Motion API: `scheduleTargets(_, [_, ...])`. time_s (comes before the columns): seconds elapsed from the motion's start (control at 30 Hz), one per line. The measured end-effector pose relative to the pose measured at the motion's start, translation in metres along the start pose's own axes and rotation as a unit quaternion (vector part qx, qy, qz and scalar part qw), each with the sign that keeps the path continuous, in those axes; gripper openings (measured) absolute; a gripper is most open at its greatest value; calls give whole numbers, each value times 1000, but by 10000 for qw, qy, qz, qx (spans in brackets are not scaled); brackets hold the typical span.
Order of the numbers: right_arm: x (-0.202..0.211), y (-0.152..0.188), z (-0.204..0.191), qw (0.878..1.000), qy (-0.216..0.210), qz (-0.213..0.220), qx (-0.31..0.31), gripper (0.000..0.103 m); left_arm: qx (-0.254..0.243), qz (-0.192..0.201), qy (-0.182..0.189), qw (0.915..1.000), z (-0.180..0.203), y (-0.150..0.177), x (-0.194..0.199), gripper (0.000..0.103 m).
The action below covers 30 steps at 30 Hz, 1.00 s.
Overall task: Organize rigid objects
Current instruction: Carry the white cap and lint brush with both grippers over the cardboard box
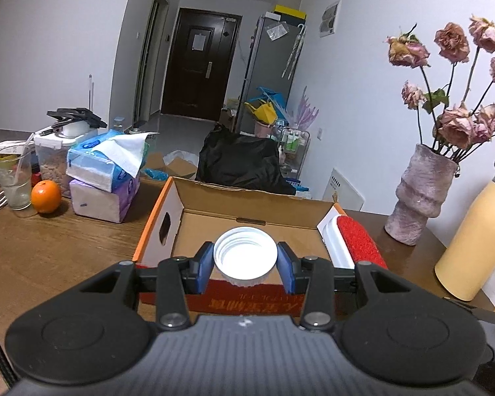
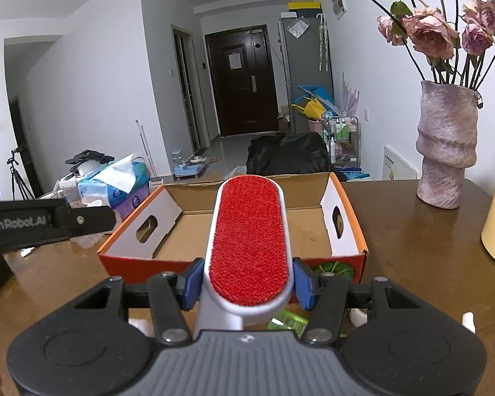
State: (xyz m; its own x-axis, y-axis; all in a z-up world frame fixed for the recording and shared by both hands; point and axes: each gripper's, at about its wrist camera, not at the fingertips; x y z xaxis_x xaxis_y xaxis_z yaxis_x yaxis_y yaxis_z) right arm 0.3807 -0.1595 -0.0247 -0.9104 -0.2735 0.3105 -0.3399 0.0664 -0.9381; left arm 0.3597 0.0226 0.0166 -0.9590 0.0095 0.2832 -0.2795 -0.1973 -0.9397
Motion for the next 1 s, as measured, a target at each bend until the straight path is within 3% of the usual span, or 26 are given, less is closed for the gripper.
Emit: scheduleTargets(1.0, [-111, -49, 17, 9991, 146, -196, -347, 55, -130, -288, -458, 9985, -3, -17, -110, 42])
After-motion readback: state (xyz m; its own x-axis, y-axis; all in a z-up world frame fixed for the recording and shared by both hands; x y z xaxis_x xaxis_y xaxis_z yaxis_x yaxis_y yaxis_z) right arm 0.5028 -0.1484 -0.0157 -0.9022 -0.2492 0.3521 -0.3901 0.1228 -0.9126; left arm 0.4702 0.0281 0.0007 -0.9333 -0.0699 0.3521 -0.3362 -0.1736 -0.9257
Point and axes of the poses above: each gripper's, at about its wrist camera, not at the fingertips, and x roughly against the way its jaws point, z to its right, y to its underside, and after that the axes turned 11 degrees about z, right-handed
